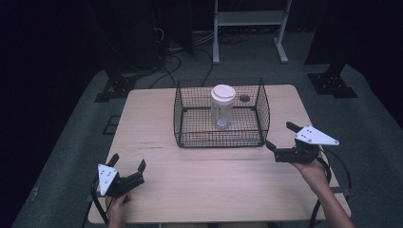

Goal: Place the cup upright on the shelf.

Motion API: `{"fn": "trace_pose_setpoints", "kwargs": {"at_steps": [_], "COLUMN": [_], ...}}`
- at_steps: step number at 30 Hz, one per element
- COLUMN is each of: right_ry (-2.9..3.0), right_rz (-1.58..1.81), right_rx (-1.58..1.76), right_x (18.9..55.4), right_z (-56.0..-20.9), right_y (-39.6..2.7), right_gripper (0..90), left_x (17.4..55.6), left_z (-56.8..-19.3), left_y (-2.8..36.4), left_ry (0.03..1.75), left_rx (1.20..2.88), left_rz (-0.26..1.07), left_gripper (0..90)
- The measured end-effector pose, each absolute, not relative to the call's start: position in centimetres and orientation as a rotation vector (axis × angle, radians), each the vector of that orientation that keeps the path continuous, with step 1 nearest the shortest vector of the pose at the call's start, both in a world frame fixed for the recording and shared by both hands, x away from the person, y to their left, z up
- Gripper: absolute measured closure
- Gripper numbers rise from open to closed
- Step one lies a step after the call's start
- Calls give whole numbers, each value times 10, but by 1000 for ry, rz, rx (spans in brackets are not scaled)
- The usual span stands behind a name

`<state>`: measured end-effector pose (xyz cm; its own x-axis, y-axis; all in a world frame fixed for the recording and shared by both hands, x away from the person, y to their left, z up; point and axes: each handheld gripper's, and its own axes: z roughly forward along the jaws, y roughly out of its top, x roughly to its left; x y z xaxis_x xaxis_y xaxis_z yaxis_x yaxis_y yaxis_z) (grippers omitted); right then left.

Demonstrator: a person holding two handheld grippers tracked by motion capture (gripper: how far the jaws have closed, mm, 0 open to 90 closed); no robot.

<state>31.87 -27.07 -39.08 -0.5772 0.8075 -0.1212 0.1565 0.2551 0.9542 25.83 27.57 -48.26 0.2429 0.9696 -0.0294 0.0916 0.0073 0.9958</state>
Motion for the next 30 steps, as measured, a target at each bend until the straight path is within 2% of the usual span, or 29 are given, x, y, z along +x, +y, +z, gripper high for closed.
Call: {"fn": "trace_pose_setpoints", "kwargs": {"at_steps": [17,24,30], "right_ry": [1868,1861,1791], "right_rz": [1351,1360,1367], "right_rx": [951,987,969], "right_x": [296,277,253], "right_z": [-416,-440,-447], "right_y": [-294,-293,-282], "right_gripper": [21,21,21], "left_x": [258,259,259], "left_z": [-483,-483,-483], "left_y": [276,276,276], "left_ry": [1100,1099,1102], "left_rx": [1365,1367,1364], "left_rz": [965,962,962], "left_gripper": [0,0,0]}}
